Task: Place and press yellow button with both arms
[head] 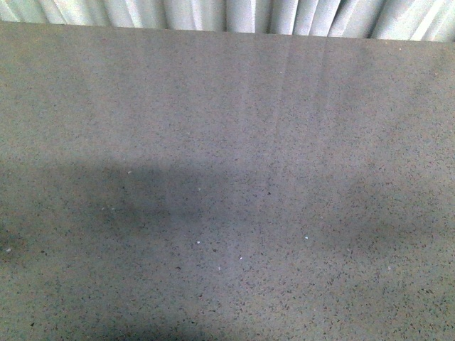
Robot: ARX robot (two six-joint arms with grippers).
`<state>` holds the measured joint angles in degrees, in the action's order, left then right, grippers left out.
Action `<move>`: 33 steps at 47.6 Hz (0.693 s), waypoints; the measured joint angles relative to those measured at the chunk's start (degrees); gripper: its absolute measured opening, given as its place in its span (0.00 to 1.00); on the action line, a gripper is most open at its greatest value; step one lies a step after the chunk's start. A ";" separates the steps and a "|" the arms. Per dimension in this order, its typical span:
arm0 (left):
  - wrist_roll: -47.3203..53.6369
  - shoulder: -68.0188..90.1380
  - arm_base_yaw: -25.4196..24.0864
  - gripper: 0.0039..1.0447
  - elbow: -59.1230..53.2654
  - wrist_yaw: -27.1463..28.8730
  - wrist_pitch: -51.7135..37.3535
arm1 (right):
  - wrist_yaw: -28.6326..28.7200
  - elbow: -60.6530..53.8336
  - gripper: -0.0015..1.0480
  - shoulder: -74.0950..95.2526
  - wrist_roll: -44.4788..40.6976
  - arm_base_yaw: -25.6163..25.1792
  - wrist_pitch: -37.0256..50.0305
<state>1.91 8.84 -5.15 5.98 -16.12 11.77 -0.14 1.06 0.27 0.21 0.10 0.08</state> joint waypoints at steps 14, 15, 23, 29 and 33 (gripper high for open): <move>4.26 45.62 -7.78 0.91 9.86 -10.12 -26.21 | 0.04 0.00 0.91 0.00 0.00 0.00 0.00; 4.70 48.92 -8.46 0.91 10.21 -9.60 -29.00 | 0.04 0.00 0.91 0.00 0.00 0.00 0.00; 5.86 66.03 -13.73 0.91 10.95 -9.29 -39.87 | 0.04 0.00 0.91 0.00 0.00 0.00 0.00; 5.95 72.61 -18.10 0.91 12.17 -9.84 -43.98 | 0.04 0.00 0.91 0.00 0.00 0.00 0.00; 5.84 75.03 -20.39 0.91 13.00 -10.10 -45.37 | 0.04 0.00 0.91 0.00 0.00 0.00 0.00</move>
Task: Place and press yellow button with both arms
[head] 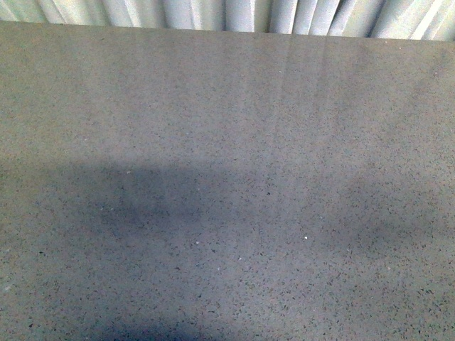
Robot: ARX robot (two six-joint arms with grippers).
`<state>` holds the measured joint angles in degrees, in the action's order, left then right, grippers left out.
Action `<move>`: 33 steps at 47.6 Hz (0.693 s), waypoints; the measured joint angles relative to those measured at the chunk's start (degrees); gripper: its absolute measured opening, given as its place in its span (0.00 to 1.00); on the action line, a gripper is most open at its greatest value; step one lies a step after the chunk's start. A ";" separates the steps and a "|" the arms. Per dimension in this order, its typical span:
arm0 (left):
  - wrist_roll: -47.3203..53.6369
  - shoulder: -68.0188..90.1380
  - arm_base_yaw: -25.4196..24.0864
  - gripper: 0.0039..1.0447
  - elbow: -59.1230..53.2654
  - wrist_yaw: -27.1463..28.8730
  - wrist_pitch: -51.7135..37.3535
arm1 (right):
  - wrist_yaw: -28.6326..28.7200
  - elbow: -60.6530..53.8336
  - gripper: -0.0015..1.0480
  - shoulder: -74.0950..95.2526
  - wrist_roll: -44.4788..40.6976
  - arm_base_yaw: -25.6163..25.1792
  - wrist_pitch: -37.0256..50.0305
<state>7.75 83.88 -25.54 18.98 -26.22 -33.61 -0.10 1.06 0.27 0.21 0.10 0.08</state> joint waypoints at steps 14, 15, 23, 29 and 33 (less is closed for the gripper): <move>0.15 7.21 -7.39 0.91 1.90 -1.14 -3.56 | 0.00 0.00 0.91 0.00 -0.02 0.00 0.00; 0.33 7.52 -7.85 0.91 1.90 -1.29 -3.67 | 0.00 0.00 0.91 0.00 -0.02 0.00 0.00; 1.68 9.22 -10.01 0.91 1.90 -2.51 -4.28 | 0.00 0.00 0.91 0.00 0.00 0.00 0.00; 3.04 10.58 -11.13 0.91 1.90 -2.78 -5.44 | 0.00 0.00 0.91 0.00 0.00 0.00 0.00; 3.45 11.32 -11.34 0.91 1.90 -2.78 -5.95 | 0.00 0.00 0.91 0.00 0.00 0.00 0.00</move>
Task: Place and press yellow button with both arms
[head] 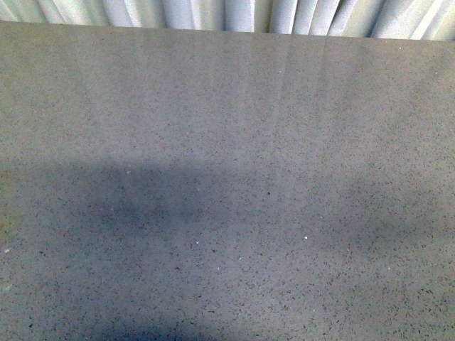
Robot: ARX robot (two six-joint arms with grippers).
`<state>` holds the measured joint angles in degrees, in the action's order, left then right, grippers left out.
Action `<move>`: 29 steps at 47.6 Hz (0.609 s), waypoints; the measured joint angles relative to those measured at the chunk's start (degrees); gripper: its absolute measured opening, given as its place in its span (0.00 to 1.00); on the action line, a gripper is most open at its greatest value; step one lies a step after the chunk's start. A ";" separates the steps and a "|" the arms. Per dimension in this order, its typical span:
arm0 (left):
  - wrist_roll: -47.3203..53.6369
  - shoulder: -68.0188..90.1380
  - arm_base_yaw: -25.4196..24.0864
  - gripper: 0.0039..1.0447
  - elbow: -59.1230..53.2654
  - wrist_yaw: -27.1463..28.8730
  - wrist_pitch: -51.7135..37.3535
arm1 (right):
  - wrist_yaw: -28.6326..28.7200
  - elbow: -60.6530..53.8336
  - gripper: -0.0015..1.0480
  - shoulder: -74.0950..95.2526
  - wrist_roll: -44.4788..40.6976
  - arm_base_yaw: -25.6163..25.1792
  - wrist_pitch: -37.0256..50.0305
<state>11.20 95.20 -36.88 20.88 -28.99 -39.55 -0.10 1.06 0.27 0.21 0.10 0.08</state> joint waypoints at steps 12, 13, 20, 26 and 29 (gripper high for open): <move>0.96 1.42 -0.07 0.91 -0.02 0.00 -0.92 | 0.02 0.00 0.91 0.00 0.00 0.00 0.00; 1.05 1.60 -0.07 0.91 -0.02 0.02 -1.09 | 0.02 0.00 0.91 0.00 0.00 0.00 0.00; 1.51 2.47 0.13 0.91 -0.13 0.02 -1.77 | 0.00 0.00 0.91 0.00 0.00 0.00 0.00; 2.03 3.10 0.44 0.91 -0.20 0.15 -2.23 | 0.00 0.00 0.91 0.00 0.00 0.00 0.00; 2.32 3.63 0.57 0.91 -0.22 0.35 -2.51 | 0.02 0.00 0.91 0.00 0.00 0.00 0.00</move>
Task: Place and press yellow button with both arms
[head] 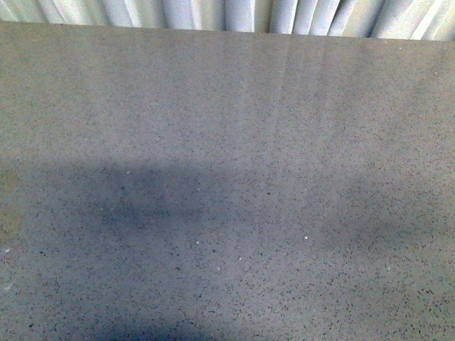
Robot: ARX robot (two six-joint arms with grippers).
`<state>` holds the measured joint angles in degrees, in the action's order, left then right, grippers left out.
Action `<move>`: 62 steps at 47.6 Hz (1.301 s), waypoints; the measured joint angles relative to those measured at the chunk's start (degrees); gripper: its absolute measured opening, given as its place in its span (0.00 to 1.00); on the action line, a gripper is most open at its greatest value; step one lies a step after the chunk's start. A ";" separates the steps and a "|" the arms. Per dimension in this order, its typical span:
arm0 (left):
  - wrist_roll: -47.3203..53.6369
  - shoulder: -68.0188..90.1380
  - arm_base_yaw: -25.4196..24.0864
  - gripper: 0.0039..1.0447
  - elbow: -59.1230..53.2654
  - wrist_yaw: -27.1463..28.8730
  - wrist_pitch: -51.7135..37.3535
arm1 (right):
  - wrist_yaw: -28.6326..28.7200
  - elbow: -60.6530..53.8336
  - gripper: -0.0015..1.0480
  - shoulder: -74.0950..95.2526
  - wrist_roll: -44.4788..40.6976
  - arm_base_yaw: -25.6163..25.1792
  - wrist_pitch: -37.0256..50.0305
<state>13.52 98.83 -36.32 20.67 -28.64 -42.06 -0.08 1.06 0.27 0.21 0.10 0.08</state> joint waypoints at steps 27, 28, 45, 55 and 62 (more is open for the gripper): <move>1.49 1.97 1.18 0.91 -0.50 0.50 -1.77 | -0.02 0.00 0.91 0.00 0.00 0.00 0.00; 1.49 1.97 1.18 0.91 -0.50 0.50 -1.77 | 0.00 0.00 0.91 0.00 0.00 0.00 0.00; 1.75 2.38 1.29 0.51 -0.79 0.50 -1.88 | -0.02 0.00 0.91 0.00 0.00 0.00 0.00; 1.75 2.49 1.40 0.33 -0.94 0.35 -1.99 | -0.02 0.00 0.91 0.00 0.00 0.00 0.00; 1.70 1.51 1.64 0.33 -1.33 0.13 -1.68 | -0.02 0.00 0.91 0.00 0.00 0.00 0.00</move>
<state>15.22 100.33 -34.68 19.33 -28.51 -43.75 -0.10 1.06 0.27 0.21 0.10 0.08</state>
